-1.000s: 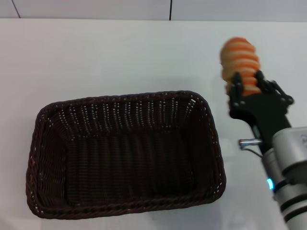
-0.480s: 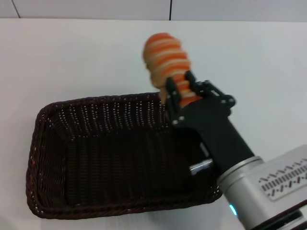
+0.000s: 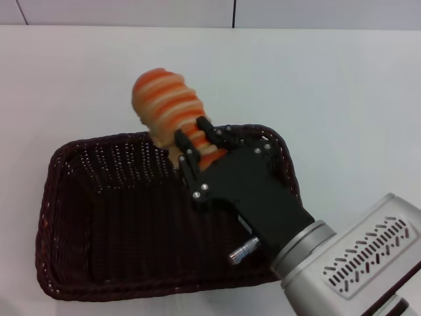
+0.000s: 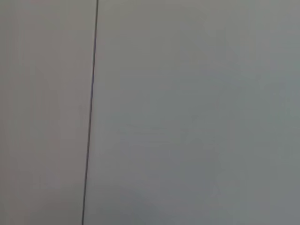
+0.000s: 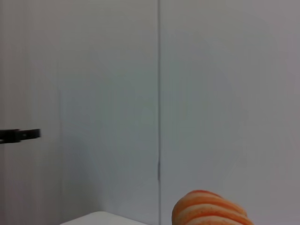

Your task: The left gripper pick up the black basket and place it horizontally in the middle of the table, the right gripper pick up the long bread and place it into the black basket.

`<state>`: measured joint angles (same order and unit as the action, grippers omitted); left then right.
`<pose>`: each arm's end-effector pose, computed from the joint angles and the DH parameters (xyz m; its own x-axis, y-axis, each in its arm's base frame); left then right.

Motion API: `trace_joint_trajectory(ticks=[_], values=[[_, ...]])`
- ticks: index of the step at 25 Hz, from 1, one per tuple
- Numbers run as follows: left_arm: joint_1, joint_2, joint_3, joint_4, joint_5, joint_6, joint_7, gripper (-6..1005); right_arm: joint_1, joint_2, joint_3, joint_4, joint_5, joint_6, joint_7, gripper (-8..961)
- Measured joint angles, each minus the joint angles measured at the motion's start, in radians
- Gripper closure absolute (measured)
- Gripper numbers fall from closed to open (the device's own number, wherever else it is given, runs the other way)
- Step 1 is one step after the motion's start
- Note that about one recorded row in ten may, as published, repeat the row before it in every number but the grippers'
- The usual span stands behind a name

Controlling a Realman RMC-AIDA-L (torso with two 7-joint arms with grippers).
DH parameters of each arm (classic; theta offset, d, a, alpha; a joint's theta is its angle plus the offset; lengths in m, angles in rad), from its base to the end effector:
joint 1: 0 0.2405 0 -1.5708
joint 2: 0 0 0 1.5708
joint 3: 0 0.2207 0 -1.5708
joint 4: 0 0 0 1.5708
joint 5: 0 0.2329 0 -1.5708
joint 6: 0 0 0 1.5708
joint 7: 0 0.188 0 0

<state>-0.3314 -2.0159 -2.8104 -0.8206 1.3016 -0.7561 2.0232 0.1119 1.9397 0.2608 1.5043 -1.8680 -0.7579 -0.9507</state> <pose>-0.4094 0.3662 0.2621 0.6784 -0.0184 0.7345 0.7065 0.2907 -0.6453 0.0512 0.2222 -0.1391 0.7341 0.0097 -0.6789 -0.5268 -0.6227 -0.5785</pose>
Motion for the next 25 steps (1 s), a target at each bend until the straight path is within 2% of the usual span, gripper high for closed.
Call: trace_joint_trajectory(ticks=[3,6,14,19,21,25], values=[[0.000,0.001,0.000,0.000,0.000,0.000,0.000,186,0.007,-0.002,0.003,0.006,0.000,0.031,0.002,701],[0.002,0.003,0.000,-0.002,-0.001,-0.001,-0.002,186,0.008,-0.004,0.048,0.025,0.006,0.141,0.003,701],[0.009,0.003,0.000,-0.007,-0.001,-0.005,-0.003,186,-0.004,-0.004,0.078,0.040,0.003,0.208,0.014,641],[0.014,0.003,0.000,-0.009,-0.001,-0.006,-0.004,186,-0.010,-0.003,0.071,0.042,0.001,0.207,0.010,400],[0.016,0.003,0.000,-0.009,-0.001,-0.006,-0.005,186,-0.025,0.002,0.078,0.035,-0.001,0.183,0.001,369],[0.019,-0.001,0.000,-0.009,-0.001,-0.006,-0.007,186,-0.056,0.010,0.110,0.011,-0.002,0.105,-0.010,369]])
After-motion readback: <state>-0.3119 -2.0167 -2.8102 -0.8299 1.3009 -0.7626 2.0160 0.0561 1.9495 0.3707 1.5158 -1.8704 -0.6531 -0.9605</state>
